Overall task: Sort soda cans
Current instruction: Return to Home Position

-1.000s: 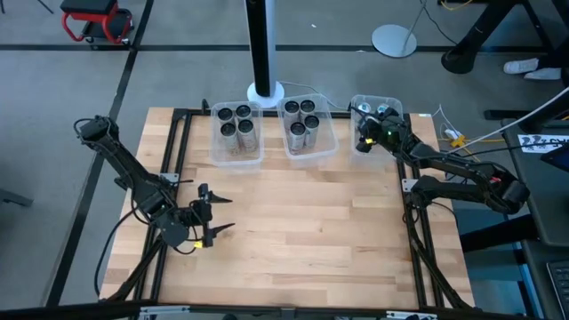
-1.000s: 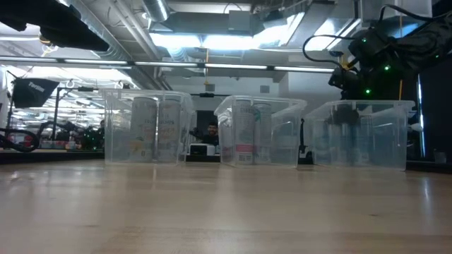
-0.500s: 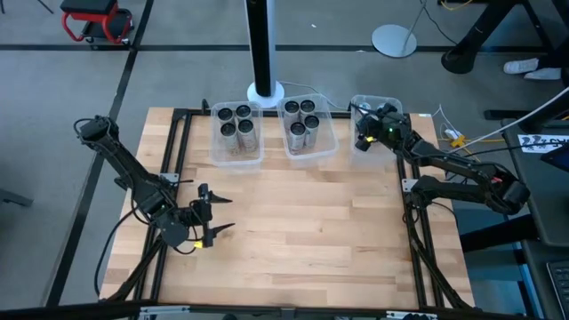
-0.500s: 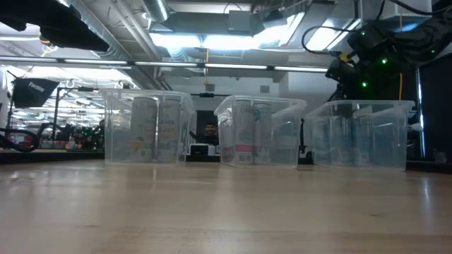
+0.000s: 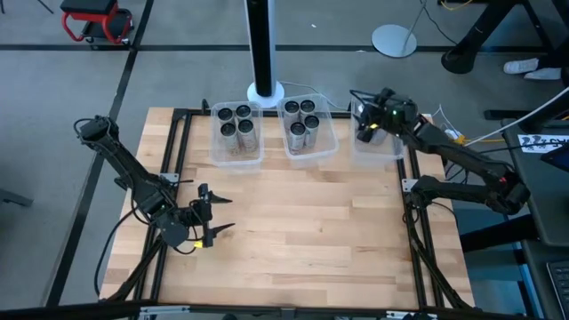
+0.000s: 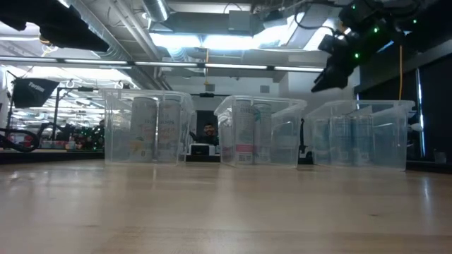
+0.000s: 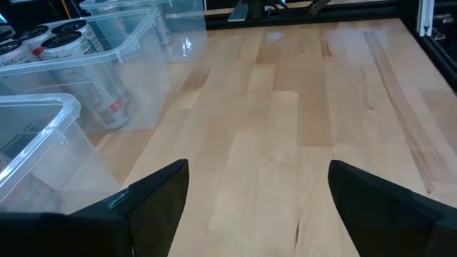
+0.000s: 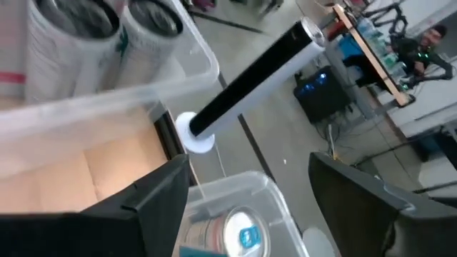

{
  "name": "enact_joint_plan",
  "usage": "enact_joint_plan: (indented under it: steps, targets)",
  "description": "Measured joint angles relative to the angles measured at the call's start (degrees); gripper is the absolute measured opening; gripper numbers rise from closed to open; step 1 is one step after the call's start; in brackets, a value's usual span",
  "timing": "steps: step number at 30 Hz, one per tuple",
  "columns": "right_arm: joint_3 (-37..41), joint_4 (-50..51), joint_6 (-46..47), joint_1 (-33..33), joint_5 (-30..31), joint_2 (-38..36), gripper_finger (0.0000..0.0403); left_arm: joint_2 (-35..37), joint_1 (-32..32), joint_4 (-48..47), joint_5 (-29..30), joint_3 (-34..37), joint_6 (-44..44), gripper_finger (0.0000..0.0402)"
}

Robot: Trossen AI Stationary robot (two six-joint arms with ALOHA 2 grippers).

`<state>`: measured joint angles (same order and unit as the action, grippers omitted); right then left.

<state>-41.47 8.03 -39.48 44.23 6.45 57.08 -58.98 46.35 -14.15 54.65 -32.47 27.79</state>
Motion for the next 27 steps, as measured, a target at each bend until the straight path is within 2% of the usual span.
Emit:
enact_joint_plan:
  steps: [3,7,10,13,17,22,25,27]
  targets:
    - [-2.6,1.3,0.0,0.0,-3.5,0.0,0.0286,0.0,0.0,0.2,0.0,0.0,0.0,0.0324]
    - [-4.9,2.5,-1.3,-0.8,-11.5,-0.5,0.0286,0.0,0.0,0.2,0.0,0.0,0.0,0.0324]
    - [-5.1,2.1,-3.4,-4.8,-14.8,-1.3,0.0273,0.0,0.0,0.2,0.0,0.0,-0.7,0.0323]
    - [-5.0,1.0,-6.8,-10.7,-15.0,-1.7,0.0237,0.0,-0.1,0.4,0.0,0.0,-0.8,0.0304]
    - [-1.8,-7.6,-11.3,-19.2,-13.0,-0.4,0.0164,0.0,-1.3,2.0,0.0,0.0,-1.1,0.0248]
    - [4.1,-17.7,-15.4,-23.9,-11.8,1.0,0.0067,0.0,-3.3,4.2,-0.4,0.0,-5.4,0.0153]
    - [8.8,-22.5,-18.1,-26.4,-12.5,0.7,0.0017,0.6,-5.1,6.3,-6.2,0.0,-8.2,0.0093]
    - [12.4,-26.3,-19.8,-28.3,-13.1,0.2,0.0006,1.0,-6.3,9.3,-8.7,0.4,-12.2,0.0057]
